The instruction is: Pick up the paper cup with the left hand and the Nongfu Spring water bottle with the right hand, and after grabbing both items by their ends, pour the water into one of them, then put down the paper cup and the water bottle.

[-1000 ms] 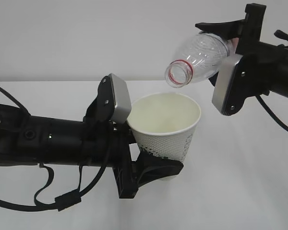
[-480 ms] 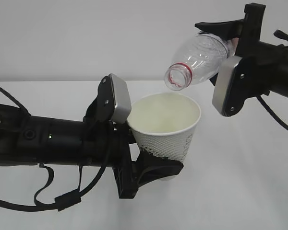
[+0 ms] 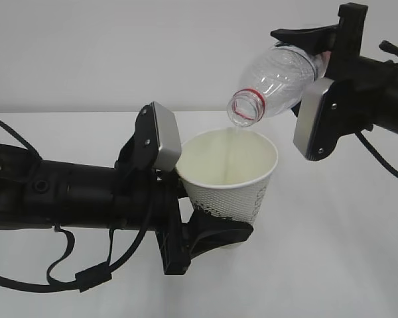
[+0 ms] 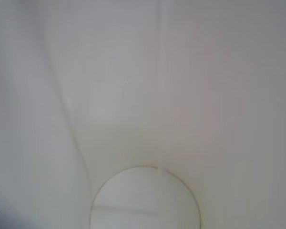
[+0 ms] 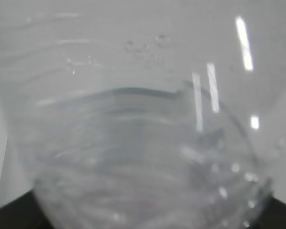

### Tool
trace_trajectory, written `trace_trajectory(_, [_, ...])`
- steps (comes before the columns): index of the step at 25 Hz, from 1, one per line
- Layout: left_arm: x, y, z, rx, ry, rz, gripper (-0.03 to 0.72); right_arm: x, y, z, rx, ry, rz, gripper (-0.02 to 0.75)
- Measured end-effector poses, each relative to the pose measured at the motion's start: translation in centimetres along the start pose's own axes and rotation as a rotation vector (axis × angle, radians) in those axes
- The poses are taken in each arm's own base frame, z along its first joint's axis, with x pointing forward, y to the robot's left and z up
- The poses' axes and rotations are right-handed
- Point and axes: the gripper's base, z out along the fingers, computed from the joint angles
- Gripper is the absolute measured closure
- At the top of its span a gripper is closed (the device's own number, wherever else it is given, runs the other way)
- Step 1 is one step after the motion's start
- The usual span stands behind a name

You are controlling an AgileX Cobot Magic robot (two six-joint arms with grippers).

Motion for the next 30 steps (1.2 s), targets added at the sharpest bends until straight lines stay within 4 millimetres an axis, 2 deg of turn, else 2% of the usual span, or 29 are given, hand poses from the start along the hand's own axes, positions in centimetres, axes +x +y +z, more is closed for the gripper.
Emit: trace_trajectory(30, [-0.19, -0.11, 0.0, 0.012, -0.021, 0.006, 0.176, 0.03, -0.01, 0.0, 0.002, 0.003, -0.001, 0.259])
